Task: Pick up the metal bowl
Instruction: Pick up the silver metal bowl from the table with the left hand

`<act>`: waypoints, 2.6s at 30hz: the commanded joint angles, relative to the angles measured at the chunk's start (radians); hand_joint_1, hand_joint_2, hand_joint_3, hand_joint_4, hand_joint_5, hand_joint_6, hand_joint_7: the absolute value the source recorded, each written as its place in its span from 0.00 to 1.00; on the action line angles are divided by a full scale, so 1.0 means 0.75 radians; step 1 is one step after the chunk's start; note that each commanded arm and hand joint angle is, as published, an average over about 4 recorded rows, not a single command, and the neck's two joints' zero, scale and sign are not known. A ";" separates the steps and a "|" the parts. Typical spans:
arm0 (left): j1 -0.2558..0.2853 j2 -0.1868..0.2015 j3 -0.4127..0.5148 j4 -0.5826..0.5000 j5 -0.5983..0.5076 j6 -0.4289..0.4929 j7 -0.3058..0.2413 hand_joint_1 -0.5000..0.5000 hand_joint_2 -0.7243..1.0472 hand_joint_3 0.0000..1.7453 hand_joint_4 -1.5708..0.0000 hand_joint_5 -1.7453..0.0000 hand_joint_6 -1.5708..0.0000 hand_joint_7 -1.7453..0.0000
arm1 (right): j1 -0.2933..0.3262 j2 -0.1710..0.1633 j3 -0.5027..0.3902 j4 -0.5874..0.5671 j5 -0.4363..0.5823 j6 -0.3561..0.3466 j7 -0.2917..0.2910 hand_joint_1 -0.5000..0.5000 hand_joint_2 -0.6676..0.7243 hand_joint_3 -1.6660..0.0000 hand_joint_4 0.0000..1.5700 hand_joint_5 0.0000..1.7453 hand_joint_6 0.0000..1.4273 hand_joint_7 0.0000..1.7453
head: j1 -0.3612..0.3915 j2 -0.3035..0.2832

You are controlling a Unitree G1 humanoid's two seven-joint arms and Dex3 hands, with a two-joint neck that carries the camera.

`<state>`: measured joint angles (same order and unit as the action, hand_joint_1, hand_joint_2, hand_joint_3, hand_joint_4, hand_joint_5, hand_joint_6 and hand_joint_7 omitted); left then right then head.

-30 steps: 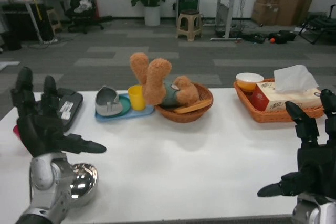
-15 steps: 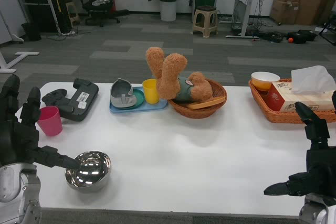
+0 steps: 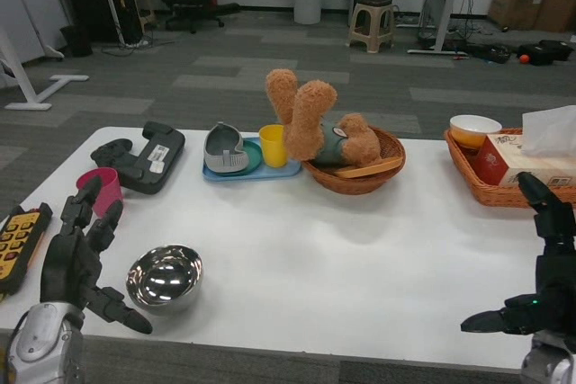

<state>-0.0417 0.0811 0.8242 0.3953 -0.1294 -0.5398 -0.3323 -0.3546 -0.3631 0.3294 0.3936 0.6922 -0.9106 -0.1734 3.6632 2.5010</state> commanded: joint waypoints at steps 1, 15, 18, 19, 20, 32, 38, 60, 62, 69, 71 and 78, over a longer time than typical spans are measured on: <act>0.011 -0.015 0.035 0.076 0.075 -0.036 -0.007 0.00 0.05 0.05 1.00 1.00 1.00 0.84 | -0.025 -0.004 0.004 0.016 0.003 0.005 -0.004 0.68 0.95 0.90 0.20 0.33 0.00 0.32 | 0.005 -0.009; 0.006 -0.020 0.091 0.298 0.117 -0.174 -0.004 0.00 0.05 0.05 1.00 1.00 1.00 0.88 | -0.034 -0.005 0.019 0.023 0.011 0.011 -0.002 0.67 0.95 0.90 0.20 0.35 0.00 0.32 | 0.036 -0.014; -0.006 -0.019 0.093 0.351 0.114 -0.205 -0.001 0.00 0.05 0.05 1.00 1.00 1.00 0.88 | -0.034 -0.006 0.019 0.023 0.013 0.010 -0.002 0.67 0.95 0.88 0.20 0.33 0.00 0.32 | 0.041 -0.019; -0.014 -0.018 0.092 0.377 0.111 -0.218 0.006 0.00 0.05 0.05 1.00 1.00 1.00 0.88 | -0.034 -0.006 0.019 0.023 0.013 0.010 -0.002 0.67 0.95 0.88 0.20 0.33 0.00 0.32 | 0.041 -0.020; -0.022 -0.017 0.091 0.402 0.108 -0.230 0.013 0.00 0.06 0.05 1.00 1.00 1.00 0.88 | -0.034 -0.007 0.020 0.023 0.014 0.009 -0.002 0.67 0.95 0.89 0.20 0.33 0.00 0.32 | 0.041 -0.020; -0.194 0.063 0.034 0.809 0.082 -0.458 0.126 0.00 0.10 0.05 1.00 1.00 1.00 0.88 | -0.025 -0.007 0.028 -0.003 0.015 0.005 -0.002 0.67 0.95 0.90 0.20 0.33 0.00 0.32 | 0.048 -0.049; -0.229 0.102 0.034 0.928 0.085 -0.516 0.148 0.00 0.10 0.05 1.00 1.00 1.00 0.88 | -0.022 -0.007 0.028 -0.015 0.014 0.005 -0.002 0.69 0.95 0.88 0.20 0.39 0.00 0.32 | 0.054 -0.051; -0.267 0.153 0.091 1.154 0.074 -0.612 0.231 0.00 0.10 0.05 1.00 1.00 1.00 0.90 | -0.020 -0.003 0.055 -0.020 0.014 0.005 -0.002 0.68 0.95 0.89 0.20 0.35 0.00 0.32 | 0.082 -0.066; -0.288 0.157 0.089 1.193 0.075 -0.614 0.238 0.00 0.09 0.05 1.00 1.00 1.00 0.92 | -0.020 -0.002 0.058 -0.021 0.013 0.005 -0.002 0.70 0.95 0.89 0.20 0.35 0.00 0.32 | 0.083 -0.062; -0.338 0.182 0.084 1.313 0.073 -0.614 0.276 0.00 0.05 0.05 1.00 1.00 1.00 0.92 | -0.003 0.002 0.062 -0.044 0.012 0.001 -0.002 0.67 0.95 0.90 0.20 0.35 0.00 0.32 | 0.070 -0.059; -0.346 0.184 0.083 1.330 0.072 -0.611 0.290 0.00 0.03 0.05 1.00 1.00 1.00 0.92 | 0.005 0.004 0.062 -0.050 0.011 0.000 -0.002 0.67 0.95 0.90 0.20 0.37 0.00 0.32 | 0.068 -0.057; -0.372 0.193 0.075 1.365 0.073 -0.601 0.313 0.00 0.04 0.05 1.00 1.00 1.00 0.92 | 0.019 0.008 0.062 -0.056 0.010 -0.008 -0.002 0.70 0.95 0.90 0.20 0.33 0.00 0.32 | 0.075 -0.048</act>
<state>-0.3124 0.2086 0.8849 1.4107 -0.0693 -0.9962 -0.1033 -0.3525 -0.3620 0.3779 0.3625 0.6980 -0.9028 -0.1735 3.7186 2.4644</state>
